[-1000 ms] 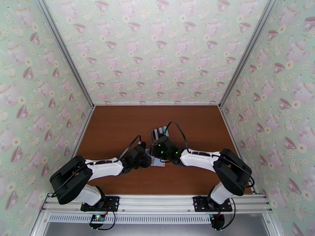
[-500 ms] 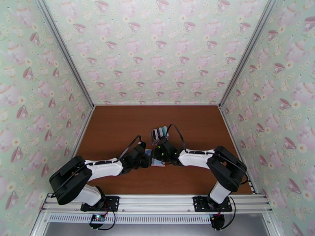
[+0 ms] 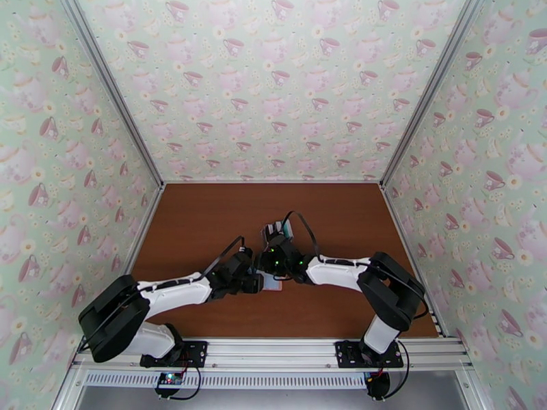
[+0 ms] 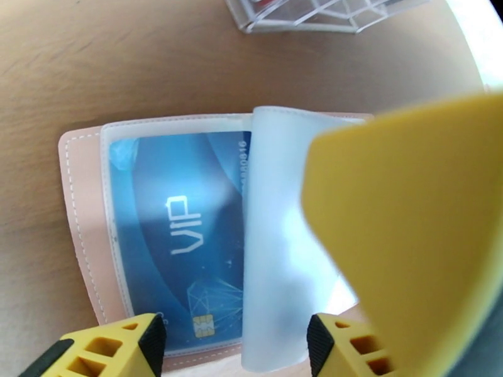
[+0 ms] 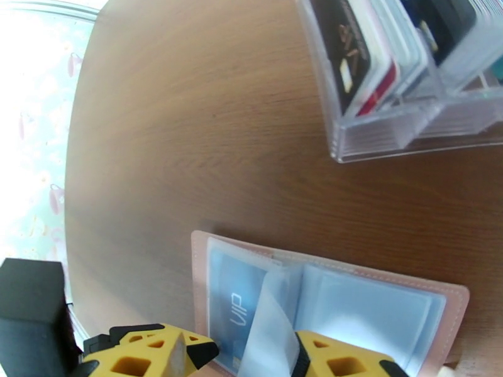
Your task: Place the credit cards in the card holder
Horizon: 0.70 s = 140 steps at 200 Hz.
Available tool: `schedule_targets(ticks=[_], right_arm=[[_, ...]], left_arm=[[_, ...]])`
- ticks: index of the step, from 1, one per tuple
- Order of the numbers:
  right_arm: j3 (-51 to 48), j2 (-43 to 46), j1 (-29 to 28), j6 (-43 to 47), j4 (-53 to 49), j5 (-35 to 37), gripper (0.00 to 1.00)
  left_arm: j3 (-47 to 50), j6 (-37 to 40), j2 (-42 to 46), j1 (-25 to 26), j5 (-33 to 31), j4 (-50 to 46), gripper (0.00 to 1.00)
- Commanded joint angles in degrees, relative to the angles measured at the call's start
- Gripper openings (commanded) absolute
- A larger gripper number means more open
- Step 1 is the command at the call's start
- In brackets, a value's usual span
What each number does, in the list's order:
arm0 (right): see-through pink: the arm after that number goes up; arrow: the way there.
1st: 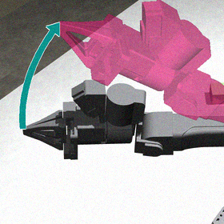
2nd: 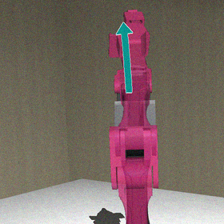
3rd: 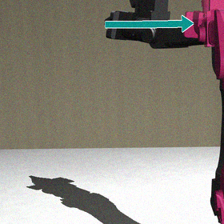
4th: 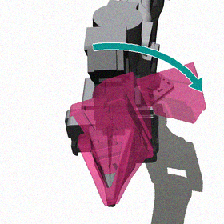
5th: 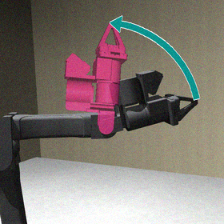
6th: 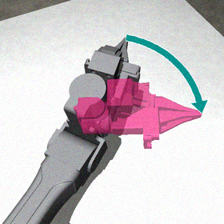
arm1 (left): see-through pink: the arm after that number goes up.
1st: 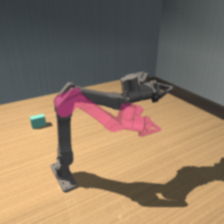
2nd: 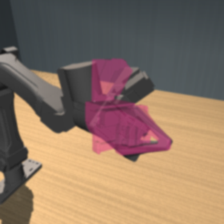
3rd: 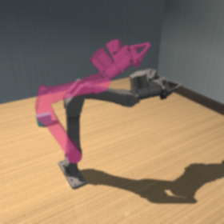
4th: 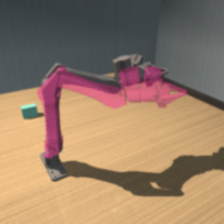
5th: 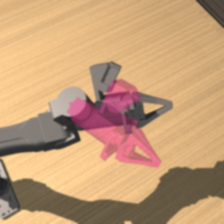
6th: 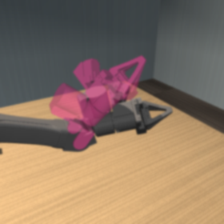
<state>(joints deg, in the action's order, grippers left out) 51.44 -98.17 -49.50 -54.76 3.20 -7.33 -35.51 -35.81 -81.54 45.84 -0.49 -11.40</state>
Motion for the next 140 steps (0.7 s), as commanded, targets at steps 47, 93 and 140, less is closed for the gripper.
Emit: schedule_targets(ticks=[47,93,140], right_arm=[[0.9,-2.3,-1.2,-3.4,4.7,-5.0,0.49],[1.4,-3.3,-2.3,-4.5,6.5,-6.0,0.49],[2.2,-6.7,-3.3,-6.0,9.1,-7.4,0.49]], left_arm=[[-3.7,2.2,2.3,-0.7,-1.4,-5.7,0.71],[-3.4,2.7,7.1,-1.4,-2.6,-7.9,0.71],[-0.9,3.2,13.4,-3.8,-2.9,-10.4,0.71]])
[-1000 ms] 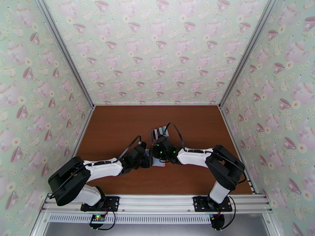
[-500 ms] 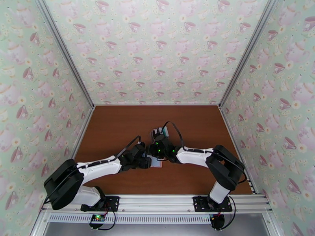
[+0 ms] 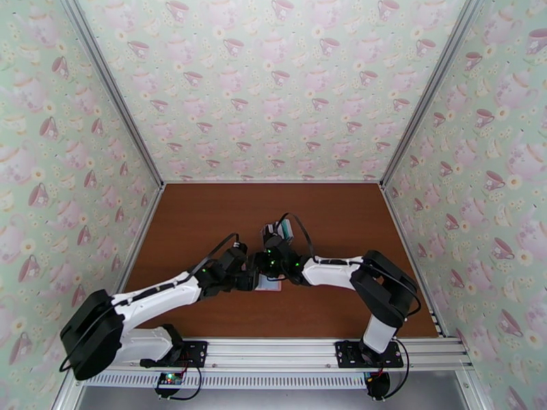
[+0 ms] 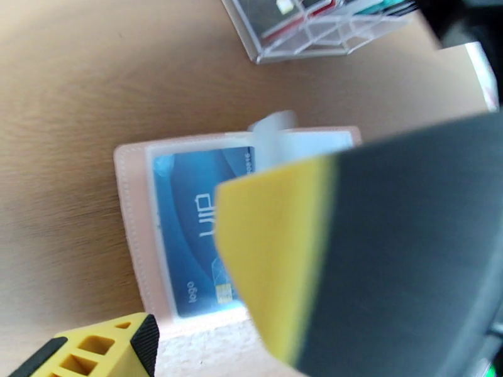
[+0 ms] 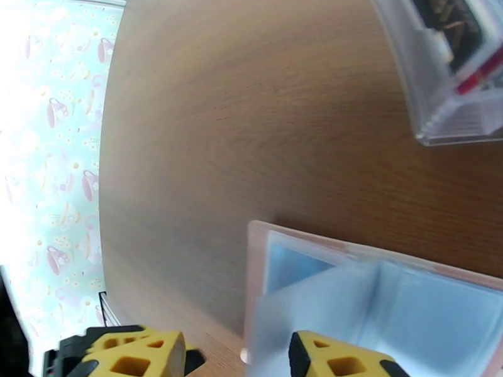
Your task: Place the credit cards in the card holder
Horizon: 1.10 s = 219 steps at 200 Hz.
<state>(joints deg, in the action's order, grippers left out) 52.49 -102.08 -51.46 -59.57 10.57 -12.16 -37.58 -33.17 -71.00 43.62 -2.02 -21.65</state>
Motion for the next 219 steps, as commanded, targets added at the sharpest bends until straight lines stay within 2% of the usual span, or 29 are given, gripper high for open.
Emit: schedule_targets(ticks=[1,43,78,131,150,219], right_arm=[[1.2,-2.9,-1.3,-1.3,1.9,-2.6,0.49],[1.4,-5.8,-1.4,-2.5,4.3,-3.6,0.49],[0.2,-7.0,-1.4,-3.1,6.1,-3.4,0.49],[-2.3,-8.3,-0.7,-3.4,7.6,-2.7,0.49],[-3.3,-8.0,0.0,-3.3,8.2,-2.8,0.48],[-2.7,-5.6,3.1,-0.7,5.7,-3.3,0.49]], left_arm=[[1.2,0.5,2.9,-1.6,-1.4,-0.1,0.71],[5.0,1.4,1.3,-3.4,-0.4,3.0,0.68],[7.1,1.2,-4.4,-4.1,0.0,7.9,0.63],[7.3,1.2,-12.9,-4.4,2.0,12.8,0.46],[7.1,1.1,-15.0,-4.4,3.0,14.2,0.43],[4.9,0.6,-17.9,-4.0,5.4,15.7,0.41]])
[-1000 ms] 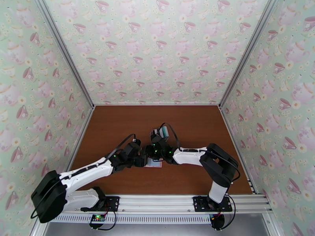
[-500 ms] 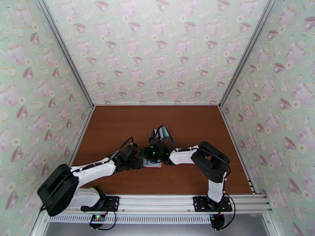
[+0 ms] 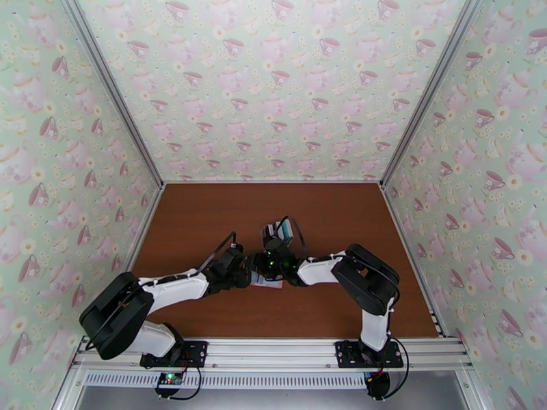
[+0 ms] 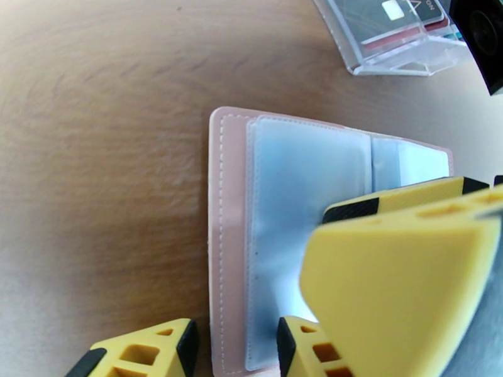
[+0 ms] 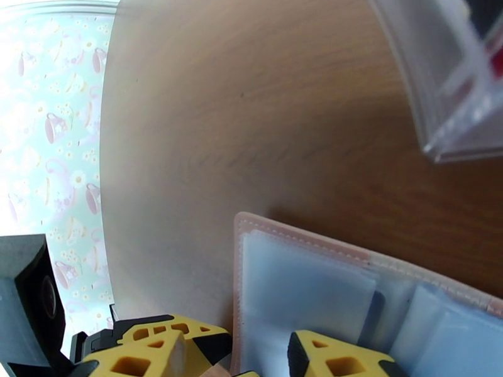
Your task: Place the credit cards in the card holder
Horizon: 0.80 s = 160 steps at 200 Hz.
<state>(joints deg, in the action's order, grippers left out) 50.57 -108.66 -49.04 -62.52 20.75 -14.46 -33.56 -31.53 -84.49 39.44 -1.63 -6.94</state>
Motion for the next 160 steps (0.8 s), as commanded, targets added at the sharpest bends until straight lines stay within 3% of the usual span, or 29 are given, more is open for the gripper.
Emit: schedule_targets(ticks=[1,99,160], right_arm=[[-0.8,1.0,0.7,2.3,-4.5,-1.0,0.49],[4.0,12.7,2.9,11.2,-20.1,3.5,0.5],[4.5,20.5,9.0,16.2,-29.0,5.9,0.51]], left_arm=[[0.9,-1.0,-4.5,0.2,5.1,1.0,0.41],[-0.5,-1.7,0.3,1.3,6.4,-2.5,0.41],[-2.4,-0.5,2.1,1.3,8.3,-3.6,0.43]])
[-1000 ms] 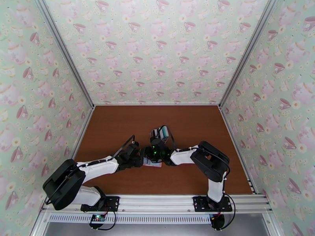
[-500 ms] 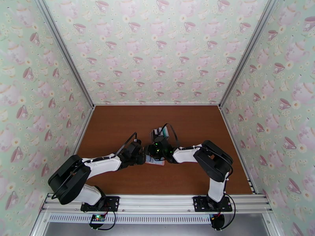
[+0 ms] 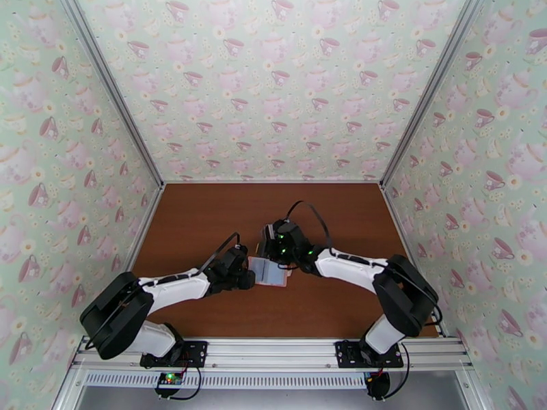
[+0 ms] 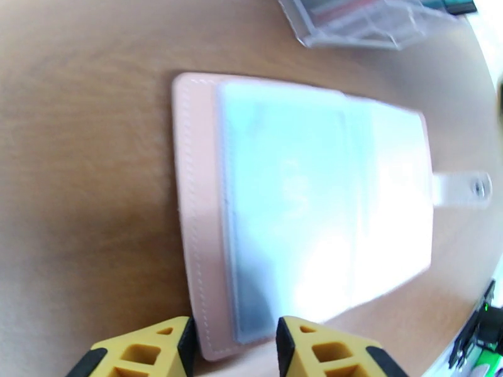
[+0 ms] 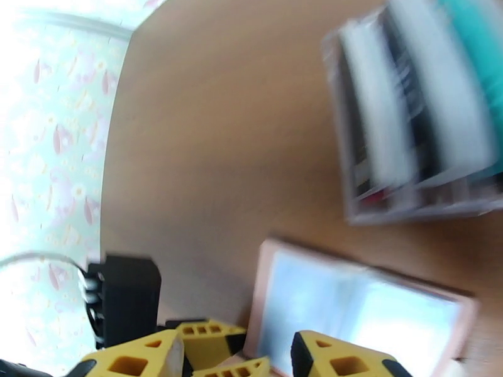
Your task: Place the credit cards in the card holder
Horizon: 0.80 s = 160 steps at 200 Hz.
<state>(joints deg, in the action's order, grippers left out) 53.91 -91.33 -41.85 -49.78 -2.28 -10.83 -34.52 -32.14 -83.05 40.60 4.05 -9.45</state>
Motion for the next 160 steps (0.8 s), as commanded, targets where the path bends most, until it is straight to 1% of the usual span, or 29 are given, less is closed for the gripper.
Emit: schedule_targets(ticks=[1,35,52,75,92,111,139,147,160], right_arm=[[1.2,3.3,1.9,3.5,-6.1,2.3,0.51],[0.9,5.8,3.0,4.7,-8.5,3.0,0.52],[1.4,6.3,3.5,6.0,-10.3,4.2,0.52],[3.0,7.0,4.1,8.6,-13.7,6.2,0.52],[4.9,7.3,4.6,10.8,-16.3,7.9,0.54],[8.2,6.8,5.2,13.3,-20.3,10.3,0.54],[14.6,3.5,6.3,17.9,-27.1,13.4,0.65],[16.2,2.3,6.7,19.1,-28.9,14.2,0.71],[17.9,0.5,7.4,20.7,-30.3,14.7,0.75]], left_arm=[[-1.5,0.1,0.6,0.1,2.6,-1.0,0.44],[-1.3,-0.5,0.0,0.1,2.1,-0.7,0.45],[-1.6,-0.4,0.7,-0.1,-0.3,-2.9,0.47],[-2.7,0.9,2.3,-2.4,-2.7,-6.2,0.51],[-3.9,1.9,3.8,-4.6,-2.0,-6.7,0.53],[-6.6,3.0,4.1,-6.0,-1.6,-6.5,0.57],[-12.2,3.9,-0.2,-7.8,0.3,-4.8,0.61],[-13.7,4.2,-2.0,-8.2,0.6,-3.9,0.62],[-16.1,4.4,-5.1,-8.6,1.1,-2.5,0.63]])
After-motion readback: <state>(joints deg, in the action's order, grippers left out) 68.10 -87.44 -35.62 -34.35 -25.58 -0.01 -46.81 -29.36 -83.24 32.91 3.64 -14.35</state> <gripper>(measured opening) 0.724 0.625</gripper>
